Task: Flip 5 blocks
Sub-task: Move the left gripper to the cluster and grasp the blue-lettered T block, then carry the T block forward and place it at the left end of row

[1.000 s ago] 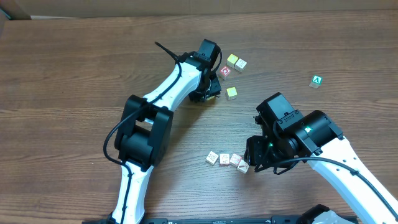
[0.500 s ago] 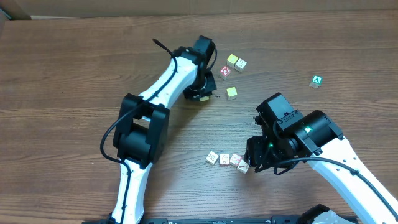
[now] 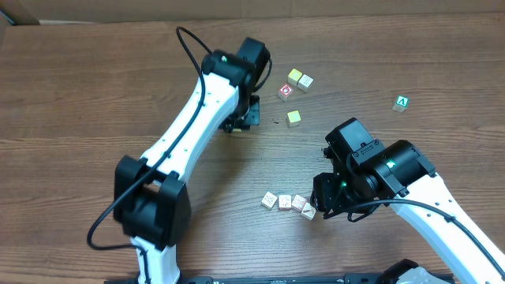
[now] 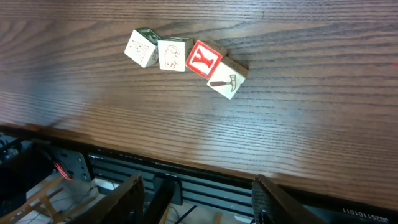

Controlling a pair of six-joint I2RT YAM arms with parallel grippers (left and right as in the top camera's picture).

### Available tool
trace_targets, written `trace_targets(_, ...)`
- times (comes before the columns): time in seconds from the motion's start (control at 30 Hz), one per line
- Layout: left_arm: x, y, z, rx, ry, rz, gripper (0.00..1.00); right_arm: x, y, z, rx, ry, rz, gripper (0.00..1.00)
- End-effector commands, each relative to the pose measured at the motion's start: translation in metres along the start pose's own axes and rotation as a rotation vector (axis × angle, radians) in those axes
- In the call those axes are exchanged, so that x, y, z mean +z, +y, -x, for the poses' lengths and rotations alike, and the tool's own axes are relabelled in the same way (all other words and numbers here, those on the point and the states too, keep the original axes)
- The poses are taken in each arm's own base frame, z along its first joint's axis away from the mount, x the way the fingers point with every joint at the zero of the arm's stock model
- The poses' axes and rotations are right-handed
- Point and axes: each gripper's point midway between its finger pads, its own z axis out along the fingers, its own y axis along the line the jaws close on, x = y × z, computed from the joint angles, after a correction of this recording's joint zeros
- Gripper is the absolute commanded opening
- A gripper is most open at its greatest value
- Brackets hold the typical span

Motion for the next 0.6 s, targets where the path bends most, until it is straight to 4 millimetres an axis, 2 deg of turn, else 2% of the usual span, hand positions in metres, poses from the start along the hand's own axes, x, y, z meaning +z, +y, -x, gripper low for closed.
trace_targets(0.0,0.012,0.006,-0.035,0.075,0.028,0.051,0.05,-0.011,0.006,0.004,-0.020,-0.040,0.023,0.57)
trace_targets(0.3,0.037,-0.008,-0.128,0.162,-0.003,-0.023,0.04,-0.011,0.006,0.005,-0.029,-0.042,0.024,0.57)
trace_targets(0.43,0.052,-0.005,-0.157,0.148,-0.006,-0.038,0.04,-0.011,0.006,0.005,-0.031,-0.042,0.024,0.57)
trace_targets(0.57,0.071,-0.010,-0.173,0.160,0.019,-0.096,0.04,-0.011,0.007,0.006,-0.032,-0.046,0.026,0.57)
